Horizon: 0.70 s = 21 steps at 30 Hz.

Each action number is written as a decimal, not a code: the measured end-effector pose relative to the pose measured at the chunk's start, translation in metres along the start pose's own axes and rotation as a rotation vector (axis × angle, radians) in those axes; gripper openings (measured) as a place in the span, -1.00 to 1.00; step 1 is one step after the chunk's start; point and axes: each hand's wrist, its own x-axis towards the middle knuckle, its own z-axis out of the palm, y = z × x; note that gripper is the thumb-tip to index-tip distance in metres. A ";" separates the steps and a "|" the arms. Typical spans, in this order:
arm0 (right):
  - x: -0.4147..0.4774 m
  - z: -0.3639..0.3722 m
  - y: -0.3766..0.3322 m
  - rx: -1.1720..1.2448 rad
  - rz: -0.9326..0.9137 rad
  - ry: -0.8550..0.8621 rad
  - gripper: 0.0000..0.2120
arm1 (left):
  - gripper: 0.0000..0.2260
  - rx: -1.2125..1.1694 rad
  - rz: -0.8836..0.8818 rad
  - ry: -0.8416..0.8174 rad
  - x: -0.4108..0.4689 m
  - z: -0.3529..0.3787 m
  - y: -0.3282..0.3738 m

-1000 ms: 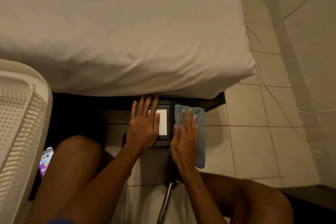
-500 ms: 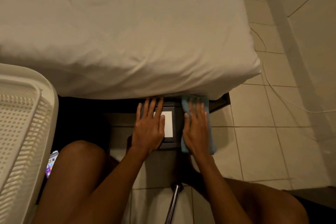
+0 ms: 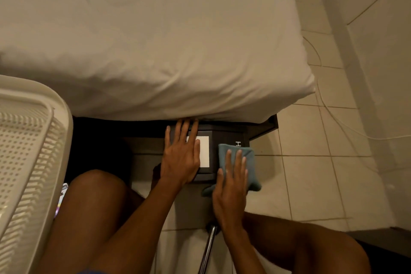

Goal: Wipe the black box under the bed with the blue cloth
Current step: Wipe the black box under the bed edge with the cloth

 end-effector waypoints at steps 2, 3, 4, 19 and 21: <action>0.012 0.001 0.005 -0.020 -0.089 -0.055 -0.49 | -0.49 -0.011 0.003 0.000 0.001 0.000 -0.001; 0.029 0.001 0.011 -0.018 -0.087 -0.052 -0.49 | -0.49 -0.008 0.007 0.006 0.001 0.000 0.000; 0.042 -0.002 0.014 0.008 -0.047 -0.022 -0.48 | -0.49 -0.002 0.009 0.013 0.001 0.001 0.000; 0.003 0.001 -0.010 -0.030 -0.095 -0.026 -0.46 | -0.49 -0.019 -0.003 0.000 0.000 0.002 -0.001; 0.021 0.005 -0.005 -0.062 -0.196 -0.073 -0.46 | -0.49 -0.024 0.000 0.001 0.001 0.002 -0.001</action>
